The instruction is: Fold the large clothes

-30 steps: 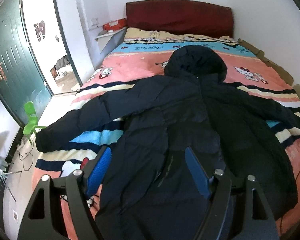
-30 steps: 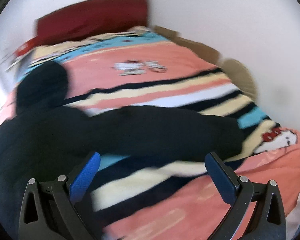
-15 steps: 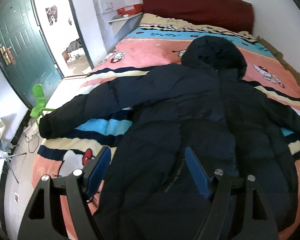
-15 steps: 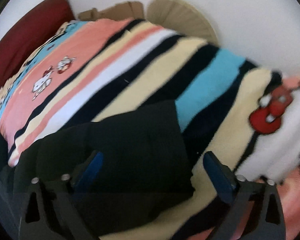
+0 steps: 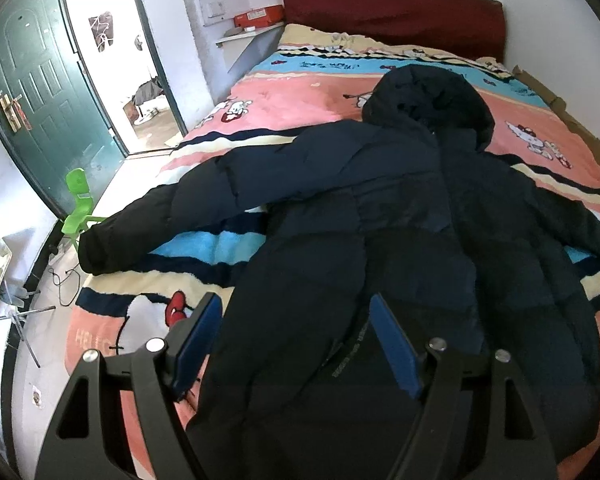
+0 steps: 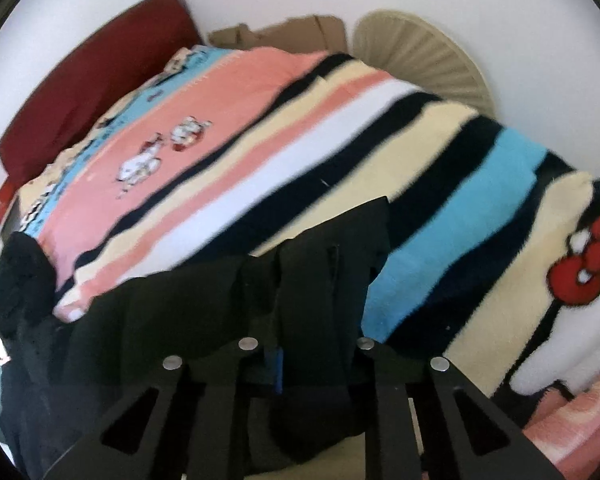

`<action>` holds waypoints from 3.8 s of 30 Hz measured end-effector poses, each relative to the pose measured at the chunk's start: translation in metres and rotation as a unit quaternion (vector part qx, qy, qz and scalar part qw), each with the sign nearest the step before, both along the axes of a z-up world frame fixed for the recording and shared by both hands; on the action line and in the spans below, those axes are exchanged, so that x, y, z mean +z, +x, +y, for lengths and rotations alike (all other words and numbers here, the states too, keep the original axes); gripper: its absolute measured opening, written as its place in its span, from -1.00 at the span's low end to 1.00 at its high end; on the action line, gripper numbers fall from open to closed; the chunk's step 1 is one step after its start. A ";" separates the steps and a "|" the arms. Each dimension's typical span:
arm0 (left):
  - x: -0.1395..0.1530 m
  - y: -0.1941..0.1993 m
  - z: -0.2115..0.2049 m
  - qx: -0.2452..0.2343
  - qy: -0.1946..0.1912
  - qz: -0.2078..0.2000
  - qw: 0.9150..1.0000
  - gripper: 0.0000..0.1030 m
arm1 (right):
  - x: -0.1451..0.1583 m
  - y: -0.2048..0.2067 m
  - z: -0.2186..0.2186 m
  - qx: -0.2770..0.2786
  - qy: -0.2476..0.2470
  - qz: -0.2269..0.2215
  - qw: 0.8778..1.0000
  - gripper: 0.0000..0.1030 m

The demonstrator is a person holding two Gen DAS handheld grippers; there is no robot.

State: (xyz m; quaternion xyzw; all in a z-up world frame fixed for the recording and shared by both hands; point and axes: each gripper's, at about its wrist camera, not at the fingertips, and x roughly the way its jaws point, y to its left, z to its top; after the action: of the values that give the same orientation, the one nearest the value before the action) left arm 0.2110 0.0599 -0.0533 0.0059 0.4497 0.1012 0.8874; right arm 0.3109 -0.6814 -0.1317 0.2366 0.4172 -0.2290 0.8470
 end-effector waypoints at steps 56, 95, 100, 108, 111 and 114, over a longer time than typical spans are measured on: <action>-0.010 -0.062 0.223 0.114 -0.102 -0.087 0.984 0.46 | 0.005 0.088 0.688 0.454 -0.069 0.044 0.887 0.15; -0.111 0.180 0.005 -0.021 -0.117 0.016 0.993 0.49 | -0.031 0.111 0.383 0.304 -0.095 0.045 0.947 0.58; -0.087 0.148 0.033 -0.013 -0.091 -0.001 0.996 0.49 | -0.012 0.094 0.385 0.287 -0.120 0.059 0.949 0.58; -0.073 0.089 0.140 0.046 -0.122 -0.019 0.991 0.49 | 0.031 0.046 0.396 0.268 -0.124 0.040 0.955 0.58; -0.080 0.069 0.197 0.082 -0.155 -0.019 0.984 0.49 | 0.043 0.026 0.408 0.270 -0.126 0.033 0.954 0.58; -0.089 0.052 0.257 0.128 -0.201 -0.031 0.971 0.49 | 0.050 0.008 0.419 0.275 -0.129 0.033 0.952 0.58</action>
State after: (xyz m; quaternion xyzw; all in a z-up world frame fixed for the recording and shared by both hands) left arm 0.2628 0.3173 -0.1427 -0.2329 0.4302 0.1215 0.8637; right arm 0.3188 -0.2620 -0.0814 -0.0062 0.4607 -0.0463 0.8863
